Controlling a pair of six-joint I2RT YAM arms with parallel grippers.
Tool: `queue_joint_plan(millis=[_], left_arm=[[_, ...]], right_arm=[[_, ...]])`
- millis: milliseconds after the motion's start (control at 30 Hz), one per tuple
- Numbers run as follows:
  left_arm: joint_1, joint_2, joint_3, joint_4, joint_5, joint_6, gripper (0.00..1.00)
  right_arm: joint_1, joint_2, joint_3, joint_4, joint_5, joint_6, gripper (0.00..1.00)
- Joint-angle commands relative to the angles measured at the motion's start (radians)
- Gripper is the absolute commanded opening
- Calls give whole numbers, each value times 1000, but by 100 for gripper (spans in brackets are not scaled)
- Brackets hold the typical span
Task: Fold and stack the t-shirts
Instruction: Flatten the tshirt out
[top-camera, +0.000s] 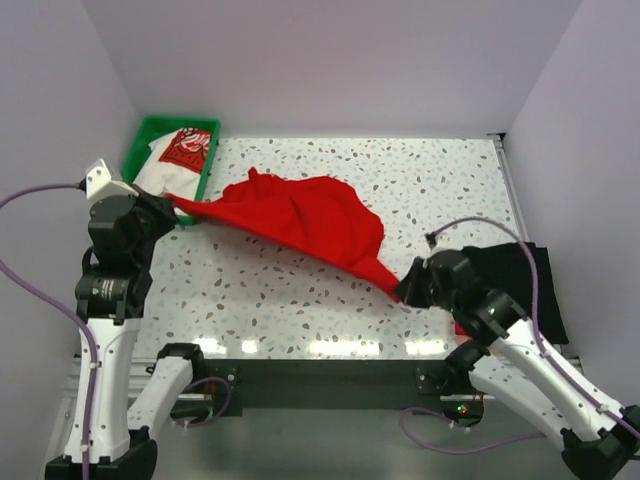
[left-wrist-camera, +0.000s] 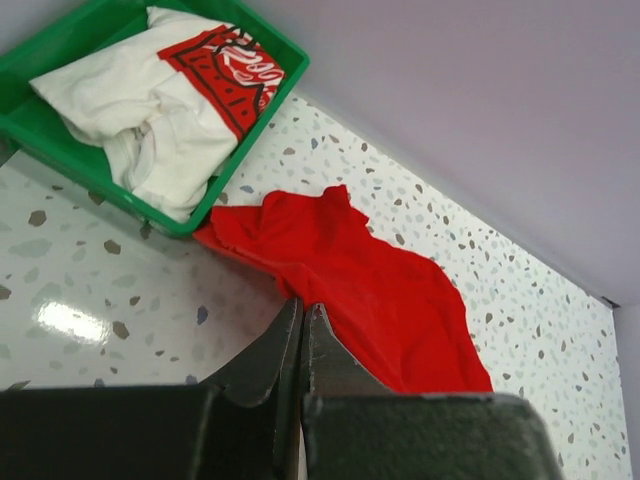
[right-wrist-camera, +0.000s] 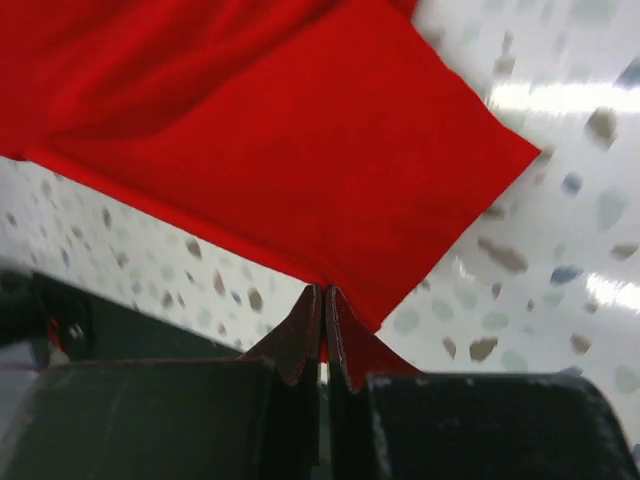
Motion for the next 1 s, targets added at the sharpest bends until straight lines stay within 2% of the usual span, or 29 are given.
queue_joint_plan(millis=[0, 33, 67, 100, 200, 233, 367, 433, 633, 833, 967], left_arm=[[13, -61, -74, -41, -58, 27, 0], [13, -87, -88, -42, -59, 28, 0], [13, -95, -110, -48, -61, 28, 0], [13, -101, -120, -54, -58, 30, 0], [13, -118, -154, -51, -50, 28, 0], [13, -120, -158, -51, -48, 28, 0], [13, -118, -157, -50, -56, 33, 0], [13, -112, -152, -48, -55, 36, 0], [13, -101, -166, -36, -45, 39, 0], [13, -103, -206, -15, -27, 39, 0], [13, -95, -220, -4, -21, 39, 0]], right_arm=[[113, -85, -204, 36, -106, 179, 0], [162, -99, -273, 46, -119, 225, 1], [185, -122, -290, 49, -116, 238, 7], [201, -134, -310, 44, -113, 253, 24], [225, -167, -292, -4, -77, 247, 48], [225, -171, -280, -18, -39, 244, 50], [224, -124, -220, -31, 86, 225, 55], [225, -29, -197, 18, 124, 210, 54], [225, 287, -160, 266, 123, 212, 50], [225, 436, -132, 389, 215, 242, 51], [225, 509, -105, 435, 201, 253, 51]])
